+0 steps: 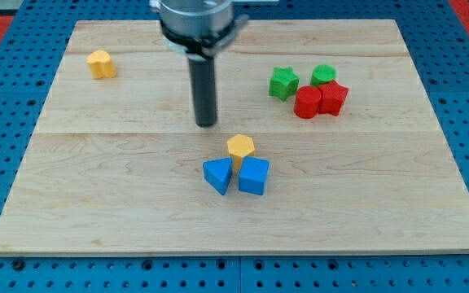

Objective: Move yellow heart into blue blocks

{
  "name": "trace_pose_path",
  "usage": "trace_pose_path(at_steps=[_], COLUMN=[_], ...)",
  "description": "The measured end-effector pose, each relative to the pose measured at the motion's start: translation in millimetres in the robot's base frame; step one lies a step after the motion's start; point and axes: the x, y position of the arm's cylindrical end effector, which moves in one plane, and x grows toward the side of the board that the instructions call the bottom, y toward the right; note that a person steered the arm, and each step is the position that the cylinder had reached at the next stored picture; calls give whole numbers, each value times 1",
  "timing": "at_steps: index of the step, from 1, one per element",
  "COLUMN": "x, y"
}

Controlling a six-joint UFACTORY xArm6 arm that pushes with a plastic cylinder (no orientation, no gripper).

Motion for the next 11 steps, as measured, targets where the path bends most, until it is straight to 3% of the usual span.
trace_pose_path(at_steps=[1, 2, 3, 4, 5, 7, 8, 9, 10, 11], x=[-40, -94, -135, -124, -82, -13, -2, -22, 31, 57], y=[-62, -62, -103, -156, -163, -102, -116, -163, -150, -31])
